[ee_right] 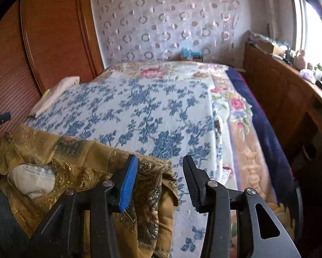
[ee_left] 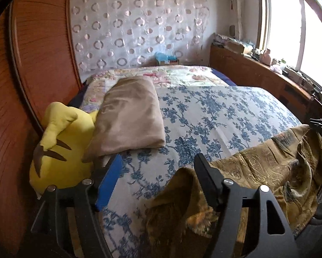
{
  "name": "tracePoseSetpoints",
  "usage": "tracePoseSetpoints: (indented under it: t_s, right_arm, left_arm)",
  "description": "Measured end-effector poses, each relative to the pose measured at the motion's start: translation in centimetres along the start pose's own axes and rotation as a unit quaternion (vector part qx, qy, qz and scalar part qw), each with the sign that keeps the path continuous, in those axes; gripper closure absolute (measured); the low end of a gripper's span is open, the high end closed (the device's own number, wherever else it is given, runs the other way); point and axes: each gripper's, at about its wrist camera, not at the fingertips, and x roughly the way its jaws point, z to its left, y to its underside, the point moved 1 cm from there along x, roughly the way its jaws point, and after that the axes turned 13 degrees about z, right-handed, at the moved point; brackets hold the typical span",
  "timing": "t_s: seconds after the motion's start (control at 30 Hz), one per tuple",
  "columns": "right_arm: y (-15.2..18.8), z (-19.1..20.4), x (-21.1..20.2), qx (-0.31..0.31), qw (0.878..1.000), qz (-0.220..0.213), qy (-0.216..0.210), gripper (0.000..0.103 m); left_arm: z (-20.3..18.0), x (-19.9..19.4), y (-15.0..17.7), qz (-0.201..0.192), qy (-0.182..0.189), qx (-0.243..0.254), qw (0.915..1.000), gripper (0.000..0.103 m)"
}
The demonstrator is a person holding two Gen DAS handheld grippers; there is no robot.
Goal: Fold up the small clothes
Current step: 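Lift the brown shirt high with both grippers clamped on its edges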
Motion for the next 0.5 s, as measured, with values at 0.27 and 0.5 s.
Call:
tracePoseSetpoints:
  t_s: [0.27,0.5]
  right_arm:
    - [-1.3,-0.3,3.0,0.000,0.999,0.041,0.006,0.048]
    - [-1.3,-0.6,4.8,0.006,0.998,0.063,0.008,0.039]
  left_arm:
    - [-0.8,3.2,0.1,0.056,0.034,0.010,0.9978,0.033]
    - [-0.5,5.2,1.0,0.100,0.034,0.000,0.9944,0.033]
